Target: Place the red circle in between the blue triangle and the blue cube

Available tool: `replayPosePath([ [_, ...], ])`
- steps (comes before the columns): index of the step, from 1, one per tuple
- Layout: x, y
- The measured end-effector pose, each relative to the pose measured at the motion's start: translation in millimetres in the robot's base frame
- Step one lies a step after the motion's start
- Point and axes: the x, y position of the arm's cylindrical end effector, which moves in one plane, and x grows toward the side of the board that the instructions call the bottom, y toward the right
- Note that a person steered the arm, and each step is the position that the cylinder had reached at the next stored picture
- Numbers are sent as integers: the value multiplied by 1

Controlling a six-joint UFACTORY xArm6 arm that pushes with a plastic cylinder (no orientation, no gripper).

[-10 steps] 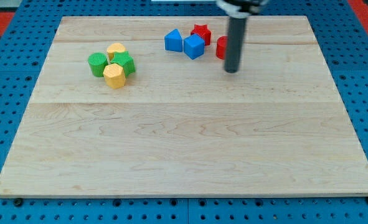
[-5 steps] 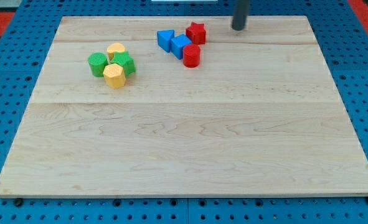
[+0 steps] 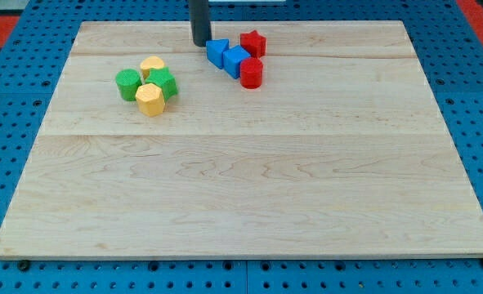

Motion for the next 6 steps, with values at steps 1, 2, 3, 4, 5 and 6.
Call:
replayPosePath([
  [1, 20, 7],
  [2, 19, 7],
  [3, 19, 6],
  [4, 19, 4],
  [5, 19, 4],
  [6, 23, -1],
])
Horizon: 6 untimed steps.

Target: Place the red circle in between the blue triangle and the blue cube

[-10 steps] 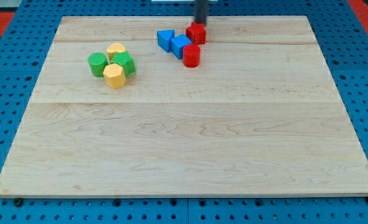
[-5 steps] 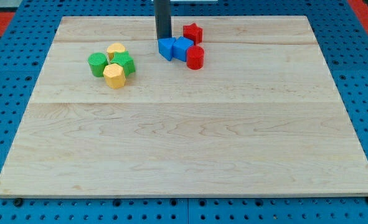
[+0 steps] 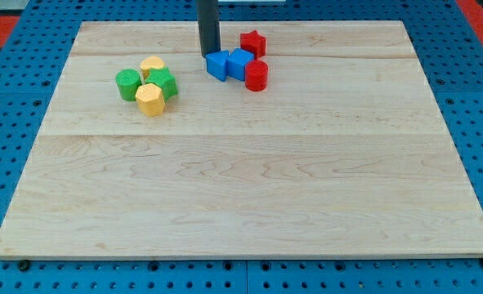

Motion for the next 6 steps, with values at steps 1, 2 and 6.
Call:
replayPosePath([
  [1, 4, -3],
  [2, 45, 3],
  [6, 108, 102],
])
